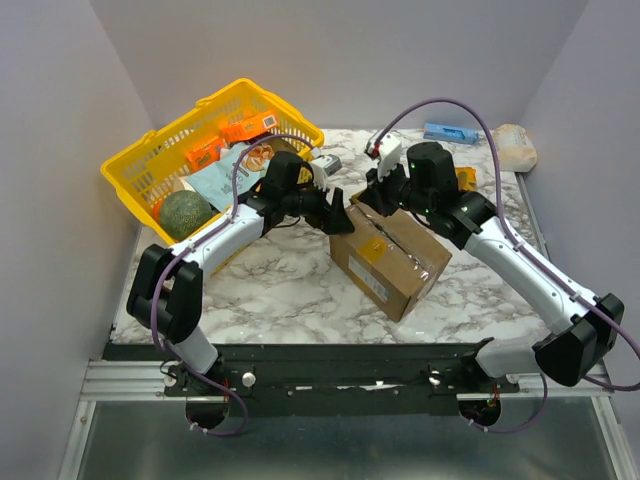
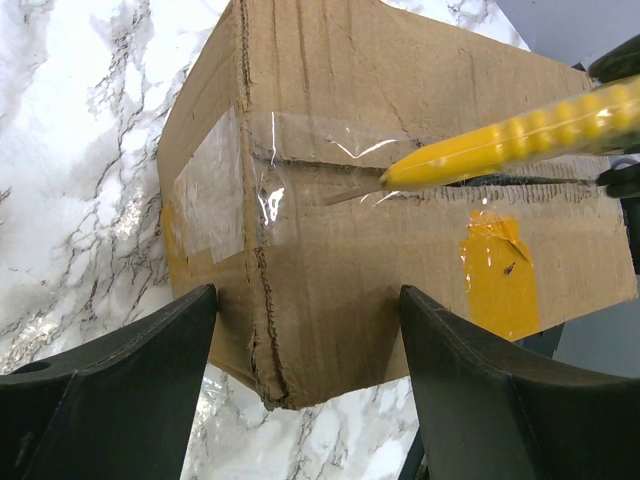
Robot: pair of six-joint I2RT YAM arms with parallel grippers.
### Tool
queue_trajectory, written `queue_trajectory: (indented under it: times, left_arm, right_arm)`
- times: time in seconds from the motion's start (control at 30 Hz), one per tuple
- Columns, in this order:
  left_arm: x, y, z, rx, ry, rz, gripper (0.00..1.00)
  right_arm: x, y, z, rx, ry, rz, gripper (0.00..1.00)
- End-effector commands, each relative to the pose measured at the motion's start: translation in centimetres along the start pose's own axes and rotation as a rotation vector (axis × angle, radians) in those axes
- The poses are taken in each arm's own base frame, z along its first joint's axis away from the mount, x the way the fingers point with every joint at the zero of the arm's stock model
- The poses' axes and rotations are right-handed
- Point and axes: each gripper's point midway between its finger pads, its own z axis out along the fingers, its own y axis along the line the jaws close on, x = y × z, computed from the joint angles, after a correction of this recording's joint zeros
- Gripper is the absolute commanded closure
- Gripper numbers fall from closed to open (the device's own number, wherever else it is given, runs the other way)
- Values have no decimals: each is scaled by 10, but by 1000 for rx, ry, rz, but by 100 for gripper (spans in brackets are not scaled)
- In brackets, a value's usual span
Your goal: Unpack the express box
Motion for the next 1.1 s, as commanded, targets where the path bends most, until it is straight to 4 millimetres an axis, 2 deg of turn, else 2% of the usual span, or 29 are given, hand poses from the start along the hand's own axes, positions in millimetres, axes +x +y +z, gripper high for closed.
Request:
queue_trajectory:
  times: [0.0, 0.07, 0.43, 0.83, 1.07]
  left_arm:
    - [16, 7, 3, -1, 41, -36, 19]
    - [17, 8, 3, -2, 41, -36, 19]
    - [20, 11, 6, -1, 54, -38, 19]
    - [20, 14, 6, -6, 55, -42, 19]
    - [21, 16, 7, -7, 58, -47, 19]
  right_arm:
    - [-17, 1, 3, -22, -39, -73, 100]
    - [-21, -3, 2, -4, -36, -76, 99]
    - [0, -9, 15, 11, 47, -106, 100]
    - [3, -14, 21, 28, 60, -127, 100]
    - [11, -15, 23, 32, 89, -129, 100]
